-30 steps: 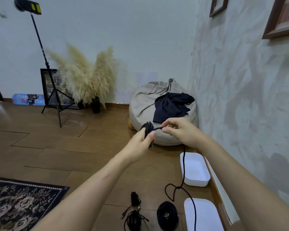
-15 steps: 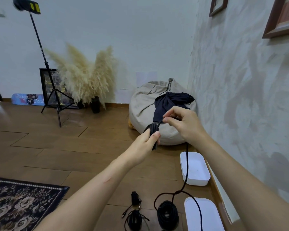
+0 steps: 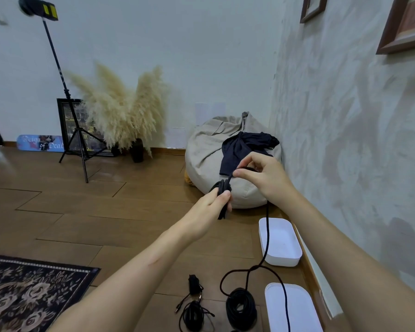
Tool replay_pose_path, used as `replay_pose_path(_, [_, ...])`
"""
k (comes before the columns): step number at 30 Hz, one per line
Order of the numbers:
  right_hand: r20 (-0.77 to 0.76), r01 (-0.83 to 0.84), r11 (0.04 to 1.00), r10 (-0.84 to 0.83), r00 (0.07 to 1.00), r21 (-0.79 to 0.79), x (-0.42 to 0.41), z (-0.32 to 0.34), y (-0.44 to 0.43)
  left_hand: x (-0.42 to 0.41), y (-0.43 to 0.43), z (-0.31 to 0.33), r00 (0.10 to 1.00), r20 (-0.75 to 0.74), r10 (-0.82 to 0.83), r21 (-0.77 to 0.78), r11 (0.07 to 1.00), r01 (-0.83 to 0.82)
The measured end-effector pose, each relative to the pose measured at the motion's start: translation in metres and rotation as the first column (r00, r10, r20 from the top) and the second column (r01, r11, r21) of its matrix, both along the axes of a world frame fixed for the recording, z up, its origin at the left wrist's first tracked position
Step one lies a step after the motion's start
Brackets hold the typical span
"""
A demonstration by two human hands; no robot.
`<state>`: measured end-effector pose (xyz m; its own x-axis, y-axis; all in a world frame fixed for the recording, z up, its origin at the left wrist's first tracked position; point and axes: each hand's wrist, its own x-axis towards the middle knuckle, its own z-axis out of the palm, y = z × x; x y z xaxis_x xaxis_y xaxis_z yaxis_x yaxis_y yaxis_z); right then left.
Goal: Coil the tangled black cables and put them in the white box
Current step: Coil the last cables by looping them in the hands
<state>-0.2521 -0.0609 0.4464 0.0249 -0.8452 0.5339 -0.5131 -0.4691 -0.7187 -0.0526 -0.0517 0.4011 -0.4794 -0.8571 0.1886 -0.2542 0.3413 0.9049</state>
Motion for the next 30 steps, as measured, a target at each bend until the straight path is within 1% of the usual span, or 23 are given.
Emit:
replay_pose_path(2, [-0.014, -0.012, 1.000, 0.012, 1.000, 0.001, 0.001, 0.001, 0.001, -0.002, 0.000, 0.000, 1.000, -0.003, 0.028, -0.021, 0.999, -0.028])
replay_pose_path(5, [0.016, -0.044, 0.998, 0.043, 0.999, 0.046, -0.001, -0.001, 0.003, -0.003, 0.000, -0.001, 0.999, -0.002, 0.054, -0.038, 0.998, -0.054])
replay_pose_path(8, [0.056, -0.053, 0.996, 0.049, 0.997, 0.073, -0.001, -0.002, 0.004, -0.004, 0.003, 0.000, 0.999, -0.013, 0.030, -0.056, 0.998, -0.031])
replay_pose_path(12, [0.187, -0.103, 0.987, 0.079, 0.979, 0.121, 0.000, -0.001, 0.004, -0.004, 0.010, 0.006, 0.997, -0.071, -0.033, -0.056, 0.998, 0.029])
replay_pose_path(17, [0.313, -0.204, 0.964, 0.143, 0.939, 0.171, 0.001, -0.007, 0.006, 0.001, 0.015, 0.016, 0.991, -0.100, -0.084, -0.068, 0.995, 0.078])
replay_pose_path(22, [0.293, -0.164, 0.976, 0.116, 0.949, 0.144, -0.002, -0.005, 0.006, -0.001, 0.020, 0.014, 0.991, -0.063, -0.120, -0.072, 0.991, 0.115])
replay_pose_path(26, [0.369, -0.252, 0.945, 0.162, 0.915, 0.210, 0.005, -0.020, 0.003, -0.005, 0.022, 0.017, 0.989, -0.107, -0.105, -0.074, 0.993, 0.097])
replay_pose_path(28, [0.394, -0.289, 0.928, 0.181, 0.901, 0.235, 0.011, -0.025, 0.001, -0.002, 0.022, 0.023, 0.984, -0.153, -0.092, -0.090, 0.993, 0.079])
replay_pose_path(30, [0.391, -0.317, 0.914, 0.203, 0.898, 0.253, 0.016, -0.029, 0.001, 0.002, 0.019, 0.027, 0.979, -0.183, -0.084, -0.111, 0.992, 0.064])
